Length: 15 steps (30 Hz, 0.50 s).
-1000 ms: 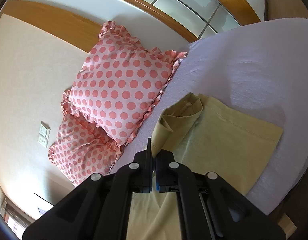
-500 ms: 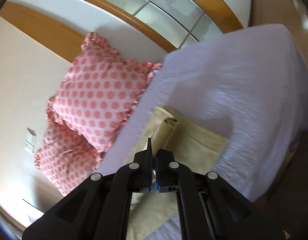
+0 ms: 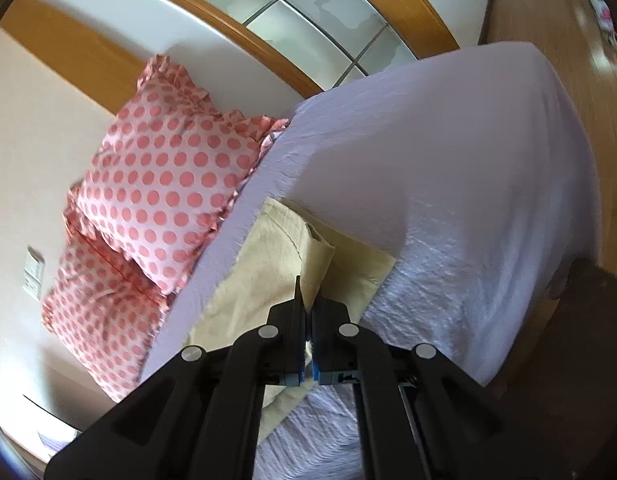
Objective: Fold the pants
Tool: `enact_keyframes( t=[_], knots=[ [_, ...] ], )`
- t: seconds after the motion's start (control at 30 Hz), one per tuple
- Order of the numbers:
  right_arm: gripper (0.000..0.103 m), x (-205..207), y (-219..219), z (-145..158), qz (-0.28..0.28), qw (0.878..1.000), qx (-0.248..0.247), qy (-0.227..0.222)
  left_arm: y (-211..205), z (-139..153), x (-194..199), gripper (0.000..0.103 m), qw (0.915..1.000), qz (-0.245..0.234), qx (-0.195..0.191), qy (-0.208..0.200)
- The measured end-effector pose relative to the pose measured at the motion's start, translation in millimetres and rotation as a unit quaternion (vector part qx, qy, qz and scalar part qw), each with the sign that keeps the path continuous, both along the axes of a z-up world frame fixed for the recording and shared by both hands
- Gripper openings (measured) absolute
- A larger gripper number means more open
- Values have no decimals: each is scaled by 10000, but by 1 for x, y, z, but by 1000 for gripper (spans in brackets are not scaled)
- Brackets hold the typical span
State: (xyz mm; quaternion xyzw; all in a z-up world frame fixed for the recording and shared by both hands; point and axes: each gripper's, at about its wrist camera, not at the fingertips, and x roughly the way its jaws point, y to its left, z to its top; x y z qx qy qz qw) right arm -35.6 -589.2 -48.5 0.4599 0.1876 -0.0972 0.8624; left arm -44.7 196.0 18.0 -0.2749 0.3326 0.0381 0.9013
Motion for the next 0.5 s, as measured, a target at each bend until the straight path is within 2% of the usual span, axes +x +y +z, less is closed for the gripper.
enact_keyframes(
  t=[0.03,0.1,0.13,0.17,0.2,0.33,0.37,0.43,0.5],
  knots=[
    [4,-1,1,1,-32,10000,-44,45,1,0,-1,10,10000,-12,21,8],
    [27,-10,-1,3,-336,9993,-130,141,0,2,-6,13,9999,-21,117,-40],
    [53,-15,-2,4,-465,9987,-173,152,-1,4,-10,15,9998,-22,175,-79],
    [59,-20,-4,4,-618,9977,-225,147,-1,4,-13,20,9997,-14,218,-104],
    [59,-23,-6,3,-723,9968,-286,185,-1,5,-19,26,9995,21,289,-145],
    [53,-19,-1,0,-581,9970,-473,193,5,7,-36,32,9992,98,226,-300],
    [46,-16,2,-2,-451,9977,-485,144,7,8,-40,35,9990,180,233,-324],
    [41,-10,10,-4,-282,9979,-576,-1,12,9,-47,39,9982,336,259,-414],
    [20,-2,16,-9,-13,9985,-546,-97,19,10,-52,43,9973,470,183,-526]
  ],
)
